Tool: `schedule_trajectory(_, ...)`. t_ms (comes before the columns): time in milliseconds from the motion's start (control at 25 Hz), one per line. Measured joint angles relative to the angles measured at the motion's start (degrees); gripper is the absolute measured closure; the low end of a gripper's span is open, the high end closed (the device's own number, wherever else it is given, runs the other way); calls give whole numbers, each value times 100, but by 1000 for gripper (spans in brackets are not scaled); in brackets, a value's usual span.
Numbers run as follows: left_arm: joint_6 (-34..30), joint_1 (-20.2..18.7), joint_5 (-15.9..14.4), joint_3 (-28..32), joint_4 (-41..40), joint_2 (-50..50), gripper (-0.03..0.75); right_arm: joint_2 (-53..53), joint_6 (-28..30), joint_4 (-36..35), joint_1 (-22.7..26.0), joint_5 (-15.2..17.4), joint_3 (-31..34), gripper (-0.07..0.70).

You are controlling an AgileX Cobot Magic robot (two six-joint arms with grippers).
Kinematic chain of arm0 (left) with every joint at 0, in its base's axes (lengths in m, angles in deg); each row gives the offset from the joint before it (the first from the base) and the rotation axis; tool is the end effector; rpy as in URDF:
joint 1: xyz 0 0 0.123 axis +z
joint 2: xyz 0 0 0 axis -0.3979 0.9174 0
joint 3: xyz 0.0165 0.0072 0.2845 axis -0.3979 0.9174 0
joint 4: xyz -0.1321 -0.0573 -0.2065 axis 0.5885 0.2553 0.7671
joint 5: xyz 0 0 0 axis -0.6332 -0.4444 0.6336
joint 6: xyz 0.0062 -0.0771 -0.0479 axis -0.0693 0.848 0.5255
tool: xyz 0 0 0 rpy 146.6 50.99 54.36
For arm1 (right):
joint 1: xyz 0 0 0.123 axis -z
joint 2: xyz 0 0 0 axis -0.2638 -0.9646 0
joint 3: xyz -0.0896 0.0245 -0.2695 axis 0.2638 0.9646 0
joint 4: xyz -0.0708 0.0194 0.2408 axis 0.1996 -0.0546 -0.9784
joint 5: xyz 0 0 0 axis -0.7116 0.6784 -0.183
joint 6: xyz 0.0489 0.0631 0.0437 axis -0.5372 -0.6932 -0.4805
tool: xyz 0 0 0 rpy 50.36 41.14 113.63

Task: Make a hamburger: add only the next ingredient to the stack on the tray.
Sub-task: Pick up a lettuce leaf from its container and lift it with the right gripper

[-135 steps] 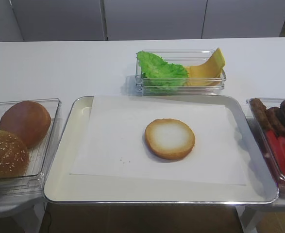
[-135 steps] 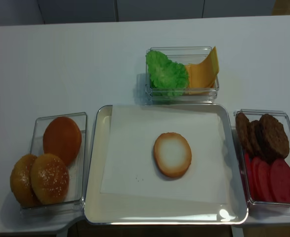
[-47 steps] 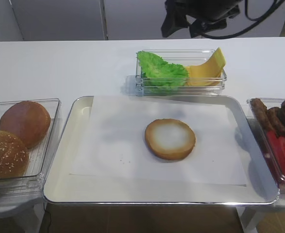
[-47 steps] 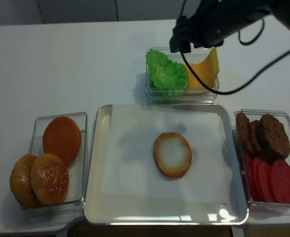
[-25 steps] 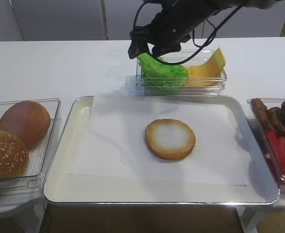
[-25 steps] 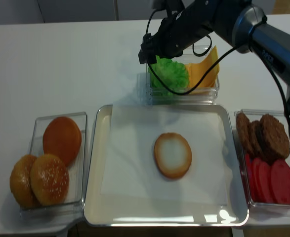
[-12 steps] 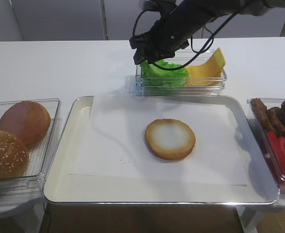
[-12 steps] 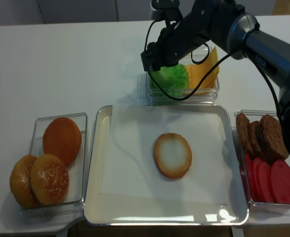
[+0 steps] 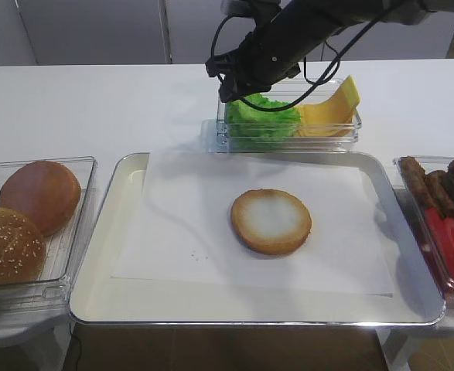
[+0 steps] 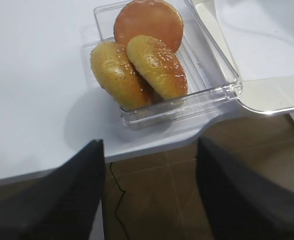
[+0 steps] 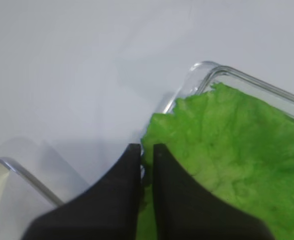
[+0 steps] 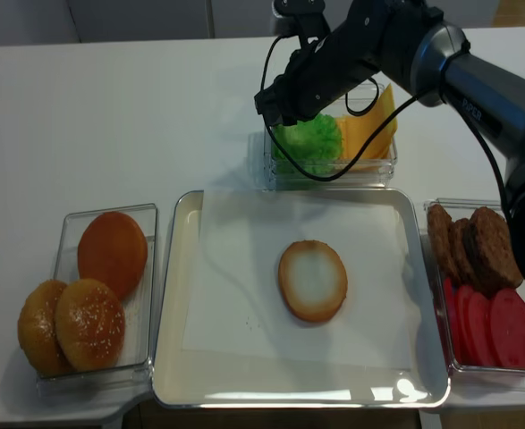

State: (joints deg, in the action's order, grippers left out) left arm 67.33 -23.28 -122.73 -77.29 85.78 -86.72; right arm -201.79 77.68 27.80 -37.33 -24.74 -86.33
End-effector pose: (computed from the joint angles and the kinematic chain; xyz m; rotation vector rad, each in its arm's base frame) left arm -0.0125 -0.0070 0.2653 0.0988 2.1591 -0.0504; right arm 0.4411 0.2154 0.2371 -0.5824 2.3943 0.6612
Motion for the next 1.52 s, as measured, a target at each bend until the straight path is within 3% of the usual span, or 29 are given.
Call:
schedule_trajectory(560, 0, 0, 0, 0, 0, 0, 288, 226, -117, 74, 0, 164, -19, 602)
schedule_trajectory(800, 0, 0, 0, 0, 0, 0, 288, 494, -325, 416, 0, 484, -21, 604)
schedule_trajectory(1240, 0, 0, 0, 0, 0, 0, 288, 1443, -686, 1242, 0, 1367, -21, 604)
schedule_trajectory(1520, 0, 0, 0, 0, 0, 0, 288, 2465, -738, 1367, 0, 1458, 784, 604)
